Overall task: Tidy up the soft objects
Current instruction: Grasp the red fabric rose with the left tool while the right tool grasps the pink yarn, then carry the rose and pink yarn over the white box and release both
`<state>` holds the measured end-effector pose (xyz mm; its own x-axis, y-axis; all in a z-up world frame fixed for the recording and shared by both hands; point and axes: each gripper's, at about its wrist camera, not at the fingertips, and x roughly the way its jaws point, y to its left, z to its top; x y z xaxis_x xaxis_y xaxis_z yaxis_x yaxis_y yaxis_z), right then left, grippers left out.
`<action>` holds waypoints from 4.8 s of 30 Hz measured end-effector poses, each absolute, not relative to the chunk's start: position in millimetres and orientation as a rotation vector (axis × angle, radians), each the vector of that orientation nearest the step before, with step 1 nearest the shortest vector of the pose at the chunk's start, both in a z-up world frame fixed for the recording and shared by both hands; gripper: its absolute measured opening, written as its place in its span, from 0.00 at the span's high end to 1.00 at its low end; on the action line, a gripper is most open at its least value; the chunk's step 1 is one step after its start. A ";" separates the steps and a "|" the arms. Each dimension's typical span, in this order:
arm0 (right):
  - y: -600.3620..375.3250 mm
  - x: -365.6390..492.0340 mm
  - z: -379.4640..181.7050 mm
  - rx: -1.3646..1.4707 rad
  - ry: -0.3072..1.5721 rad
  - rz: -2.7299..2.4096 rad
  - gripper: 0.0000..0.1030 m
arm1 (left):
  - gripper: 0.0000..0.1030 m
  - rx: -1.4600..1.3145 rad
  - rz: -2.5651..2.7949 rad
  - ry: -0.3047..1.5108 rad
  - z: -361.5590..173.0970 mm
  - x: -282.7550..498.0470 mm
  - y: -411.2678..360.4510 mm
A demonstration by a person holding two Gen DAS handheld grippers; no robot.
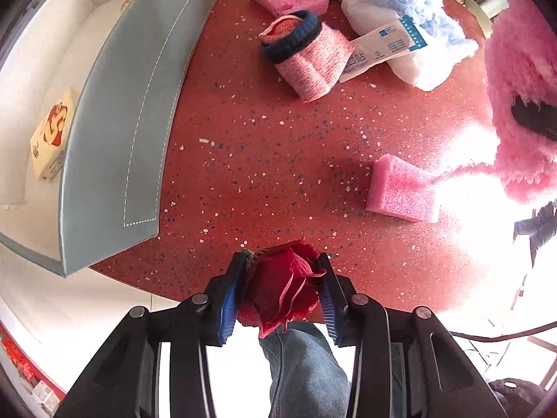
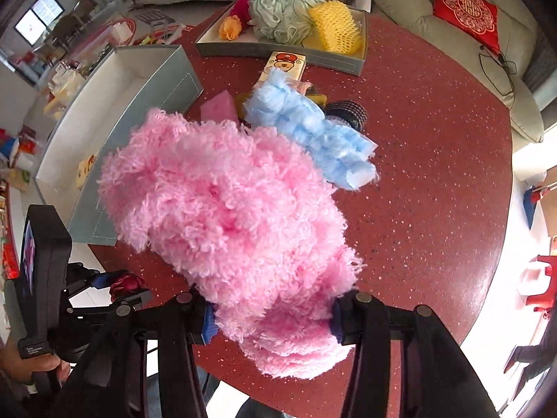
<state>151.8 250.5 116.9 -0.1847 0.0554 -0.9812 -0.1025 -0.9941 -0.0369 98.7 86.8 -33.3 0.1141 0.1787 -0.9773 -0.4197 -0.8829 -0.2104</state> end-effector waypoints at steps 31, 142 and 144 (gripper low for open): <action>257.8 182.8 144.9 -1.868 0.271 2.206 0.49 | 0.60 -1.602 1.949 0.239 95.5 52.9 96.3; 18.6 -69.4 115.9 -2.150 -0.228 2.490 0.47 | 0.60 -1.837 2.423 -0.129 27.4 -52.9 -82.3; 19.2 -67.9 110.6 -2.166 -0.228 2.469 0.47 | 0.60 -1.843 2.415 -0.126 24.8 -52.5 -80.9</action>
<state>-67.9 19.2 110.6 -0.1283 -0.0219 -0.9915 0.2033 -0.9791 -0.0047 -52.5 -80.9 24.8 -0.2620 0.1307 -0.9562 -0.0306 -0.9914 -0.1271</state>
